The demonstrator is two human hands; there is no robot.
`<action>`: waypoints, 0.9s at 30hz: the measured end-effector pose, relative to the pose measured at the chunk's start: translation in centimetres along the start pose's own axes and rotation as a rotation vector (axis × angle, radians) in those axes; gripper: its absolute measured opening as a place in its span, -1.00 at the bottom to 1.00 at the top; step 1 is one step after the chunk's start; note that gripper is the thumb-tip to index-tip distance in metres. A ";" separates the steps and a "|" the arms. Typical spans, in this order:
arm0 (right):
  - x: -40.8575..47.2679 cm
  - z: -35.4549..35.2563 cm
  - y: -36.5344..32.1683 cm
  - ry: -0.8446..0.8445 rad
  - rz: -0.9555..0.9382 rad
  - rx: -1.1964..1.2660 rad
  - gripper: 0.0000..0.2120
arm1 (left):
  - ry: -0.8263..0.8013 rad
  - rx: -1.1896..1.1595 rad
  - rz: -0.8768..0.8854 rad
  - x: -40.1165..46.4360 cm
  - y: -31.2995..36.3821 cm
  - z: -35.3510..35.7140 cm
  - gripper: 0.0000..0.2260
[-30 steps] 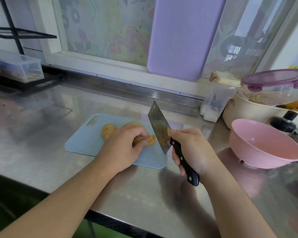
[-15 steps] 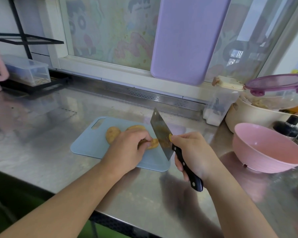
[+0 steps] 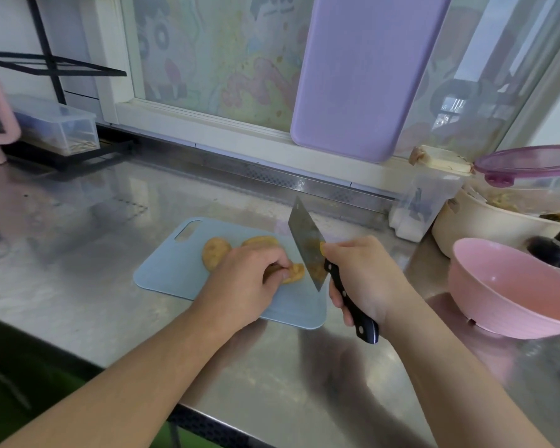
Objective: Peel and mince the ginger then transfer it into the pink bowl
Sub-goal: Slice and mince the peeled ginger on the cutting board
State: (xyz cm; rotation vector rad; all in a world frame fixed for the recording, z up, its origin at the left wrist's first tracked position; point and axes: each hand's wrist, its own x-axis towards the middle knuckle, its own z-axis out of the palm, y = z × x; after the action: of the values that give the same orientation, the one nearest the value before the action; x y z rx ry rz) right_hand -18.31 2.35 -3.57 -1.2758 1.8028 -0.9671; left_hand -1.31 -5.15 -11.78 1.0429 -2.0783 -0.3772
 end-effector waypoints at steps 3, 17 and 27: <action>-0.3 -0.3 0.3 0.012 -0.004 0.019 -0.60 | 0.002 0.002 -0.006 0.1 0.0 0.0 -0.96; -1.0 0.2 0.6 0.014 -0.009 -0.006 -0.64 | 0.009 0.006 -0.010 -0.1 0.0 0.2 -0.95; -0.7 0.4 0.7 -0.040 0.039 -0.087 -0.72 | 0.002 -0.012 -0.029 0.0 -0.2 0.2 -0.95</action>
State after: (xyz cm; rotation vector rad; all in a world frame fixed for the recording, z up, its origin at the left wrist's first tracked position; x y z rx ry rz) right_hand -18.07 3.14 -4.26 -1.2986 1.8496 -0.8441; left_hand -1.38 -5.28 -11.99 1.0669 -2.0588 -0.4024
